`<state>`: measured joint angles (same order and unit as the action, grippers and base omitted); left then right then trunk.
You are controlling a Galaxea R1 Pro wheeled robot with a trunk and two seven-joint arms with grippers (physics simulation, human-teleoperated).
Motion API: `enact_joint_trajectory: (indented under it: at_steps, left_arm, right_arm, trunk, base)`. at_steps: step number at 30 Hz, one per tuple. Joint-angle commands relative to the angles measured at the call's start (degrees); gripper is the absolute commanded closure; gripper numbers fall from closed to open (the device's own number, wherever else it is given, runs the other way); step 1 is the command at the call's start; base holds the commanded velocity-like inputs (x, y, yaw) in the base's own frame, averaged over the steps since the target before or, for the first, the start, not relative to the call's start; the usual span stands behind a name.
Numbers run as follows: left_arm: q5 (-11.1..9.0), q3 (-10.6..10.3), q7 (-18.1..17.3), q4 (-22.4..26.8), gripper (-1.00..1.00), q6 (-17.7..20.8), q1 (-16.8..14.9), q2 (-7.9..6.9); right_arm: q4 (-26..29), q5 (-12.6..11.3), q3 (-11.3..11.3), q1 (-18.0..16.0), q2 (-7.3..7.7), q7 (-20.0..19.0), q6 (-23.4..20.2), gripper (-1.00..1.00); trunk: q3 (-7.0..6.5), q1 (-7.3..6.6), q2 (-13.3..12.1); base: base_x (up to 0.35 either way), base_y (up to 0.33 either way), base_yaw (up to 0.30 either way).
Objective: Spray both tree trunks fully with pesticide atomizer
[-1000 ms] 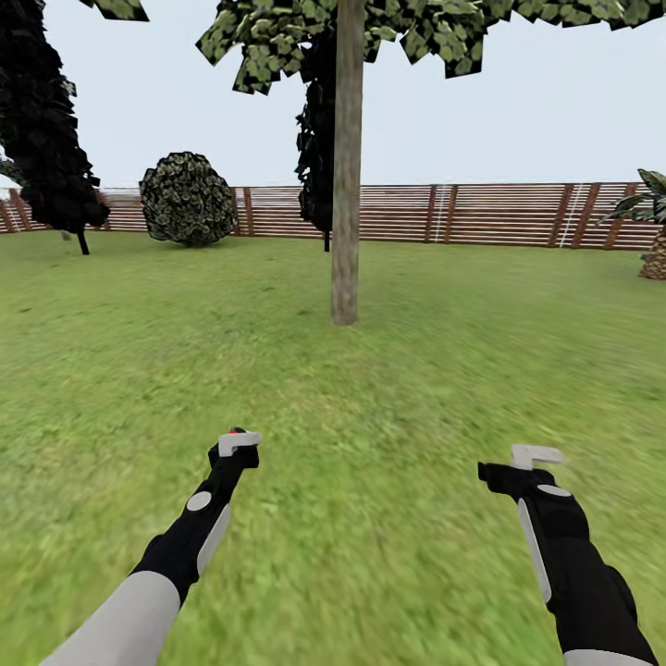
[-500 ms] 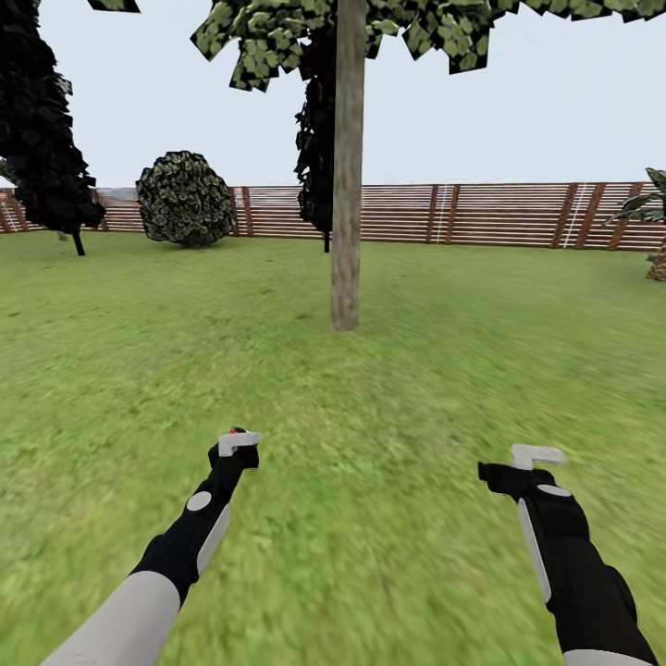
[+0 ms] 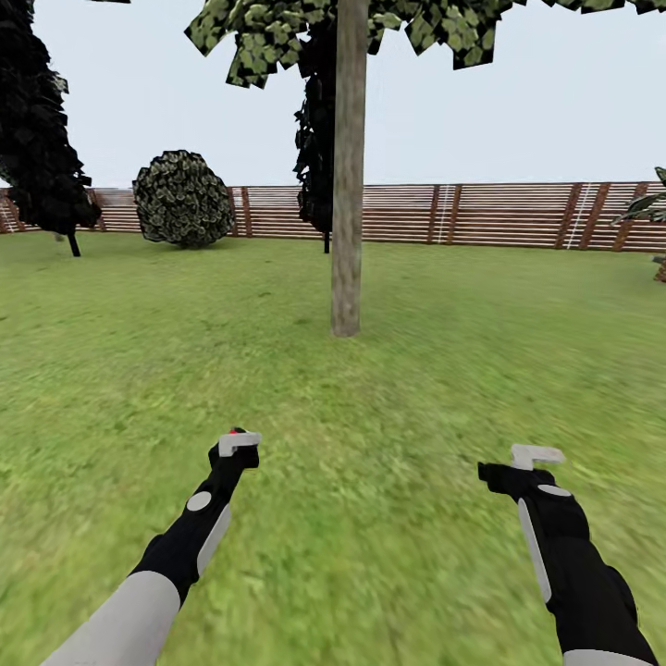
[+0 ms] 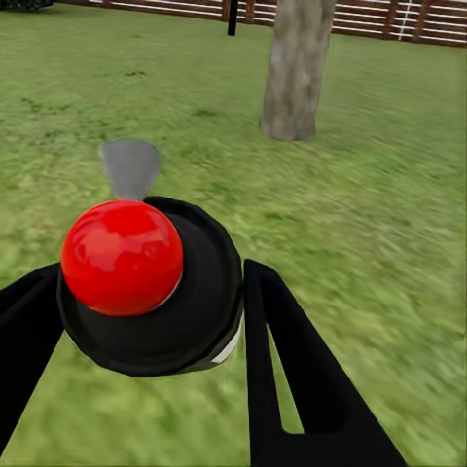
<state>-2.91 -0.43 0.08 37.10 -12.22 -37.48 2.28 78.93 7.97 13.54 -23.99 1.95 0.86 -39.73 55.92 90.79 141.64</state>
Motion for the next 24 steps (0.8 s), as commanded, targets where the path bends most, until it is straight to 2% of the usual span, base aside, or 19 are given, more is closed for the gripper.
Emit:
enact_joint_trajectory:
  at_steps: [1,24]
  left_arm:
    - [0.01,0.00,0.01,0.02,1.00,0.00,0.01,0.00]
    - [0.07,-0.01,0.01,0.06,1.00,0.00,-0.03,0.00]
  right_arm:
    - [0.00,0.01,0.02,0.00,0.00,-0.01,0.02,-1.00]
    - [0.09,-0.05,0.08,0.00,0.00,-0.08,0.00,-1.00]
  trunk:
    - [0.00,0.00,0.00]
    - [0.00,0.00,0.00]
  base:
    - [0.336,0.000,0.000]
    - [0.336,0.000,0.000]
